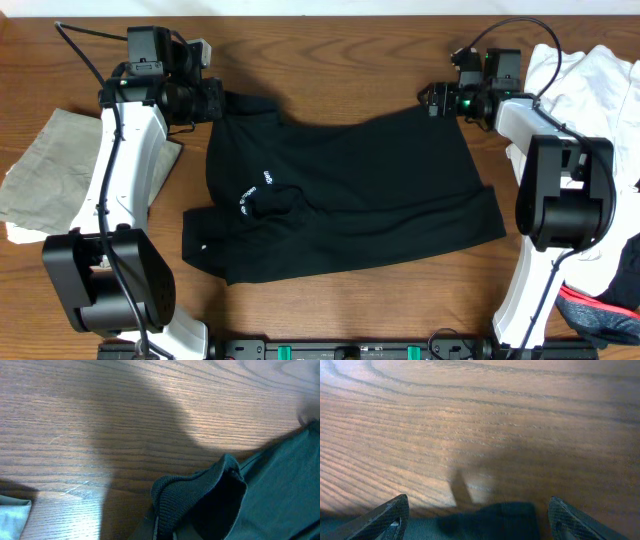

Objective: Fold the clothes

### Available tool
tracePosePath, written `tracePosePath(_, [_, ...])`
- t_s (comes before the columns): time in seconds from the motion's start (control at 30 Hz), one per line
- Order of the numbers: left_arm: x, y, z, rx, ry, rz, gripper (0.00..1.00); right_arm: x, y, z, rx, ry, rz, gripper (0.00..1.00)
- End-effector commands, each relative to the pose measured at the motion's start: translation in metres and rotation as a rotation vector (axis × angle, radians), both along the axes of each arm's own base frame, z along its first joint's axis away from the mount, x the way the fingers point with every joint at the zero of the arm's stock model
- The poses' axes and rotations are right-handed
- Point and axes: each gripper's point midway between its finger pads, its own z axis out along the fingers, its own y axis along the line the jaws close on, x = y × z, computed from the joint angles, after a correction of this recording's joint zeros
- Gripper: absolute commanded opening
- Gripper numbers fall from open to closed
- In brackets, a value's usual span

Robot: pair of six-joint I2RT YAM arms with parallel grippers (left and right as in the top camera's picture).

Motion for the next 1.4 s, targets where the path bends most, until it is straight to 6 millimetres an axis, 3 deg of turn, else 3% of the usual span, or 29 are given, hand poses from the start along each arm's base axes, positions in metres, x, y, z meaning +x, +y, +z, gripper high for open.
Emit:
tracePosePath(0.0, [0.004, 0.0, 0.009, -0.001, -0.022, 0.006, 0.06, -0.006, 0.0, -0.03, -0.011, 0.071, -0.02, 0.86])
tracePosePath(0.37, [0.004, 0.0, 0.009, -0.001, -0.022, 0.006, 0.06, -0.029, -0.018, -0.052, -0.081, 0.199, -0.078, 0.77])
tracePosePath(0.6, [0.004, 0.0, 0.009, -0.001, -0.021, 0.006, 0.06, -0.032, -0.017, -0.054, -0.076, 0.219, -0.087, 0.64])
tracePosePath(1.37, [0.004, 0.0, 0.009, -0.001, -0.022, 0.006, 0.06, -0.048, 0.0, -0.069, -0.123, 0.286, -0.06, 0.41])
